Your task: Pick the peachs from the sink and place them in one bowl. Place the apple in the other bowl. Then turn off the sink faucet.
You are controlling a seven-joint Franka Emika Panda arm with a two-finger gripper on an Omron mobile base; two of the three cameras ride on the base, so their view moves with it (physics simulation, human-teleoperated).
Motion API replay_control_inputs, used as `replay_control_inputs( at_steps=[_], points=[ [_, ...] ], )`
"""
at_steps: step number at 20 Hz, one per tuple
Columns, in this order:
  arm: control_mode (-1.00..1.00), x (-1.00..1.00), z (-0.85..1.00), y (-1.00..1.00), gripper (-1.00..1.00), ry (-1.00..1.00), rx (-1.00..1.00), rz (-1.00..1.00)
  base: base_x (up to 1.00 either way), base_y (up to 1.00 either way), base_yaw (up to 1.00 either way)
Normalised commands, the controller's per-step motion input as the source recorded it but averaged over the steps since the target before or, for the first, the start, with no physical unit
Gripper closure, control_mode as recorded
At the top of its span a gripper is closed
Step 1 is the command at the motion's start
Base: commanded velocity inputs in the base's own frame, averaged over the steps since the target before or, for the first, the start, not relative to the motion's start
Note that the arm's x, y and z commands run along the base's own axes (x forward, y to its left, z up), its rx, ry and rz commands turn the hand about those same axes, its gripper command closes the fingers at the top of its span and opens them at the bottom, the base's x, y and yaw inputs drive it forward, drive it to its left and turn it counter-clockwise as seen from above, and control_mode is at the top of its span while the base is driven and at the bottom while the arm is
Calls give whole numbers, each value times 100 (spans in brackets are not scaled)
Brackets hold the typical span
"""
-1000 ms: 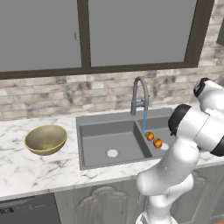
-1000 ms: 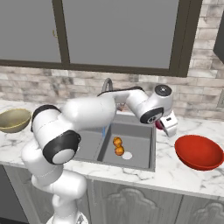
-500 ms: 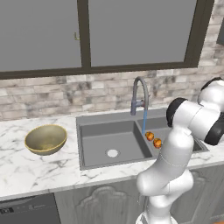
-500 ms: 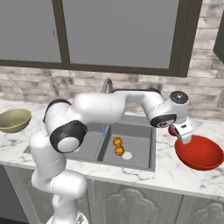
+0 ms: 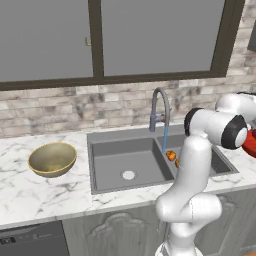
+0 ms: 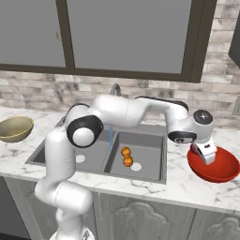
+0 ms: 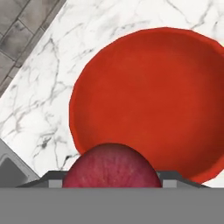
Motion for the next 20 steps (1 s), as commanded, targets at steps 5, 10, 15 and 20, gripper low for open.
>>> replay_control_inputs(
  at_steps=[5,10,15,20],
  points=[
    [-100,27,-27,-66,100,0,8,1,0,0,0],
    [-100,70,-49,-66,100,0,9,4,0,0,0],
    [-100,49,-8,-49,-100,6,9,2,0,0,0],
    [-100,20,-7,2,-100,13,2,10,0,0,0]
  ],
)
